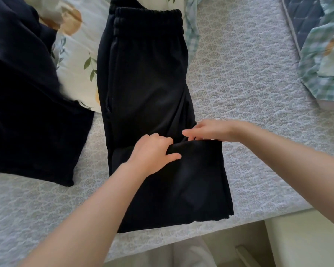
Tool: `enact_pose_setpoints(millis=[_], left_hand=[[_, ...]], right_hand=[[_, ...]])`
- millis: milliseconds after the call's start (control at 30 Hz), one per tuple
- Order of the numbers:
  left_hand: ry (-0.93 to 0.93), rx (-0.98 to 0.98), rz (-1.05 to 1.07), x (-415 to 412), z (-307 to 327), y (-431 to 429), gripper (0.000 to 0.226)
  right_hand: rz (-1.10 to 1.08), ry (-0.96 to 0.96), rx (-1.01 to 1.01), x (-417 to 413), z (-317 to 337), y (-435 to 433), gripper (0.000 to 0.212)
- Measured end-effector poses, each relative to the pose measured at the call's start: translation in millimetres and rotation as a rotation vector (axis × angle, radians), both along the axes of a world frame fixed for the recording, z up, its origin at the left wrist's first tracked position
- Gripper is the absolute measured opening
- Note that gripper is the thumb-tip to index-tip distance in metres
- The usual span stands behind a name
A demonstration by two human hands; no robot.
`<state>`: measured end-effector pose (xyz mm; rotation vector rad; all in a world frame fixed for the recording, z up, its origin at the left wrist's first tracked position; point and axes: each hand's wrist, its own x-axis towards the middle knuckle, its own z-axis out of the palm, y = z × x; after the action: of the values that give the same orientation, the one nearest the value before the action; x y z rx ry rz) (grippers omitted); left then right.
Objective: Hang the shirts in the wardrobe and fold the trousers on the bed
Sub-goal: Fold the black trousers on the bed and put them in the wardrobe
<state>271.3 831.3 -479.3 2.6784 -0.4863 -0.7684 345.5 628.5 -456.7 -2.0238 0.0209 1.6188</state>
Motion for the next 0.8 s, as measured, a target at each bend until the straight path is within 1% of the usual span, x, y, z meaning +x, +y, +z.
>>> enact_pose_setpoints(millis=[67,100,133,200,233,267,333,367,433,533,600,667,700,767,800], left_hand=[[0.006,0.045,-0.147,-4.6,-1.5,16.5,0.035],[0.005,0.060,-0.157,-7.4,-1.7,24.4,0.032],[0.009,0.073,-0.129,-9.3,-1.1,31.8,0.028],[-0.002,0.085,-0.010,-9.6,2.0,43.9,0.026],[-0.014,0.087,0.050,-8.8,3.5,48.8,0.026],[-0.021,0.092,0.097,-7.4,5.1,52.2,0.027],[-0.033,0.093,0.154,-4.7,4.1,56.5,0.028],[-0.041,0.079,0.178,-4.6,3.0,57.5,0.027],[-0.051,0.075,0.200,-6.0,-0.2,63.3,0.028],[0.081,0.188,0.155,-6.2,1.8,87.0,0.037],[0.125,0.166,0.203,-6.1,8.3,104.1,0.033],[0.031,0.083,0.236,-8.0,12.0,114.0,0.028],[-0.029,0.055,0.213,-10.2,11.8,116.9,0.030],[-0.166,0.066,0.099,-16.4,7.0,122.6,0.043],[-0.269,0.064,0.042,-20.4,4.4,125.4,0.048]], right_hand=[[0.076,-0.103,0.074,-6.6,-3.4,-6.4,0.028],[0.112,-0.134,0.090,-10.7,-5.6,-9.2,0.022],[0.149,-0.181,0.096,-14.6,-8.2,-12.5,0.020],[0.214,-0.346,0.073,-21.7,-13.7,-16.3,0.015],[0.196,-0.425,0.055,-25.1,-16.6,-17.9,0.011],[0.129,-0.481,0.049,-27.6,-19.6,-19.2,0.009],[-0.031,-0.547,0.061,-30.0,-24.6,-20.5,0.007],[-0.067,-0.571,0.060,-29.8,-26.6,-20.3,0.008],[-0.057,-0.609,0.038,-28.4,-32.4,-20.0,0.012],[-0.058,-0.641,0.008,-25.5,-35.7,-23.3,0.017],[-0.028,-0.665,0.009,-26.0,-34.4,-25.0,0.015],[0.083,-0.731,-0.023,-29.0,-32.5,-25.4,0.011],[0.156,-0.829,-0.036,-30.8,-31.5,-25.1,0.010],[0.303,-1.088,-0.036,-34.4,-29.2,-26.8,0.020],[0.364,-1.220,-0.010,-36.5,-26.2,-28.4,0.024]])
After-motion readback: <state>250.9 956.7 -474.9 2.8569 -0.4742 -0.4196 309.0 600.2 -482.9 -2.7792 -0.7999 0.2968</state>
